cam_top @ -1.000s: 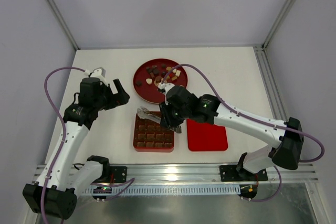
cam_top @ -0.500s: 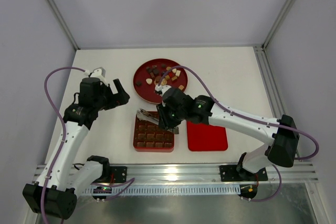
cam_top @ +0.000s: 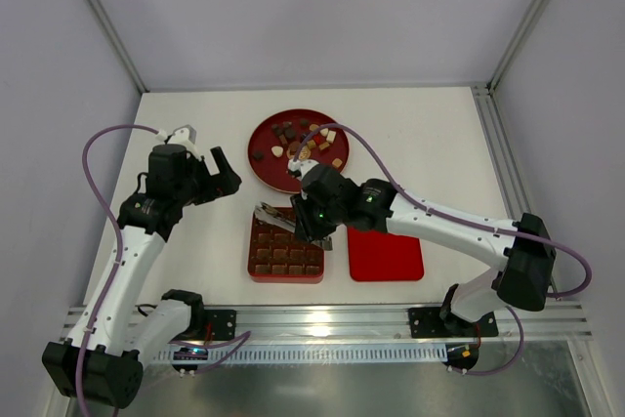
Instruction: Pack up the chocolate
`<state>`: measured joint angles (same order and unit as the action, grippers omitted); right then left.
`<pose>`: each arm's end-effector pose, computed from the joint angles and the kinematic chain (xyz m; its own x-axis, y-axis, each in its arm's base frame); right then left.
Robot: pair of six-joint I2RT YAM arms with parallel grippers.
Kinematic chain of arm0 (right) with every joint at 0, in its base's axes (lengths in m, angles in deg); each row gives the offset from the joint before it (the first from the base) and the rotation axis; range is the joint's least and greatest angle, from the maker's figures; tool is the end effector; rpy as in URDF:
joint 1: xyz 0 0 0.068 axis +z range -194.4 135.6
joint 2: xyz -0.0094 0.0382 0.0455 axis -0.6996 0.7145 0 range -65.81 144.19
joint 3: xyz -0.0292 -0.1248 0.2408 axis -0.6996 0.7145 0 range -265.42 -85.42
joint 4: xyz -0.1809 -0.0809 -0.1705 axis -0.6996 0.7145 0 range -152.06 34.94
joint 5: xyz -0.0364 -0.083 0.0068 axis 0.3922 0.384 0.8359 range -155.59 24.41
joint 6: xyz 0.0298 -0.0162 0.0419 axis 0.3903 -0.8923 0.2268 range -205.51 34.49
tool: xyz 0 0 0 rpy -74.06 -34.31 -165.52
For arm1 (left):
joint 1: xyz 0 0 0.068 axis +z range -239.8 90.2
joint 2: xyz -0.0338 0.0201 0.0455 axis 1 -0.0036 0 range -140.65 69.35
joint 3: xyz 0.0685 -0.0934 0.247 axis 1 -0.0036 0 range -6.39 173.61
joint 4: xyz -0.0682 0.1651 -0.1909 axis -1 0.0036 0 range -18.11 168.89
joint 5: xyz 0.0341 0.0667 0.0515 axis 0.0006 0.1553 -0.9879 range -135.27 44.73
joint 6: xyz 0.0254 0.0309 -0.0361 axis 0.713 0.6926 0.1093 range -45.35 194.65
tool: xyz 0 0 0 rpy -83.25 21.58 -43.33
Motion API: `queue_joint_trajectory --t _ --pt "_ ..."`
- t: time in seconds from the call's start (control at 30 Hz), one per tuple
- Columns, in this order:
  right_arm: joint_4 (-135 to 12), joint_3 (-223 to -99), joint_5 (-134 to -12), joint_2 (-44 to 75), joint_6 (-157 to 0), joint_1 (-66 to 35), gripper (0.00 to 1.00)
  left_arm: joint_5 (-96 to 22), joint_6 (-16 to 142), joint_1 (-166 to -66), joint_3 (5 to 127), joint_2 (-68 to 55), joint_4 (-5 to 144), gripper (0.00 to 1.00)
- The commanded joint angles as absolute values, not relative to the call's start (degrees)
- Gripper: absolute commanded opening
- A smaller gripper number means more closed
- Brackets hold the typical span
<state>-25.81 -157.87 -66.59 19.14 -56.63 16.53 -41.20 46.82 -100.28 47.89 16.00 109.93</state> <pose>0.1555 0.2810 0.2996 -0.7447 -0.3455 -0.5710 -0.5935 0.7341 0.3299 0.1899 -0.0378 0.3232 -0.6353 -0.3561 -0.6853 -0.0672 0.9095 -0.4103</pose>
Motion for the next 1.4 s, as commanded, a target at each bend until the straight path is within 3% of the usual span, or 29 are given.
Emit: queue_joint_trajectory --t 0.0,1.37 --pt "-28.5 -158.1 -65.9 19.4 -56.2 16.9 0.31 -41.1 47.8 -100.3 48.1 16.8 109.6 1.0" --pt "-28.5 -159.4 -64.4 21.0 -56.6 16.9 0.4 -40.8 47.8 -100.3 48.0 16.6 109.5 1.0"
